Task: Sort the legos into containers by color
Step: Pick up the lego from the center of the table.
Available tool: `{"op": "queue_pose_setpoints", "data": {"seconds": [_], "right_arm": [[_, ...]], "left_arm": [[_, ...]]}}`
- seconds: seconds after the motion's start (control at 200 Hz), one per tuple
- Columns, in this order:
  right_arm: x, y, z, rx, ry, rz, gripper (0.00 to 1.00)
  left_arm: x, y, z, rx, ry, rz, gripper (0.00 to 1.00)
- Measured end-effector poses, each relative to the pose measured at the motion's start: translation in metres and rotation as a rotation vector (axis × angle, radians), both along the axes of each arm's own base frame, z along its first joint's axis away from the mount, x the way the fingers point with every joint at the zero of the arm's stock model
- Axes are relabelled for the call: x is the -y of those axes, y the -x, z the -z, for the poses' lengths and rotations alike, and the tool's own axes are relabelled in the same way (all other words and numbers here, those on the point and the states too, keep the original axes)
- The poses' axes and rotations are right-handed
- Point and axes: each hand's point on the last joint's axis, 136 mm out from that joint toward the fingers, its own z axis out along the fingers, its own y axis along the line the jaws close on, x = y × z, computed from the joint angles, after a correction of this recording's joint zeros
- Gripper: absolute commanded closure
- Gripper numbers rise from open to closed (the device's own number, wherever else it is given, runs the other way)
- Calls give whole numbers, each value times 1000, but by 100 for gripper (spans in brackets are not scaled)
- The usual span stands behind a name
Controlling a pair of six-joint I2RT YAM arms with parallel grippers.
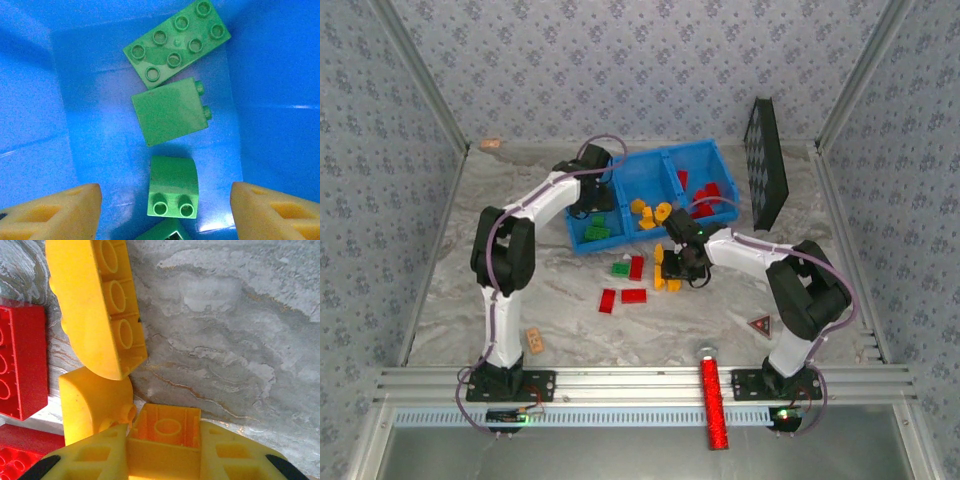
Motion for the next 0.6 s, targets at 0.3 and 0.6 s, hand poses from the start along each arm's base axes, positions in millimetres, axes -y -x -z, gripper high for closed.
{"op": "queue_pose_setpoints", "data": {"seconds": [0.3, 0.6], "right_arm": [[15, 13, -3, -18, 29, -15, 76], [32, 9, -55, 47, 34, -5, 76]], "left_arm": [[6, 7, -39, 49, 68, 33, 31], [9, 34, -95, 113, 146, 101, 30]]}}
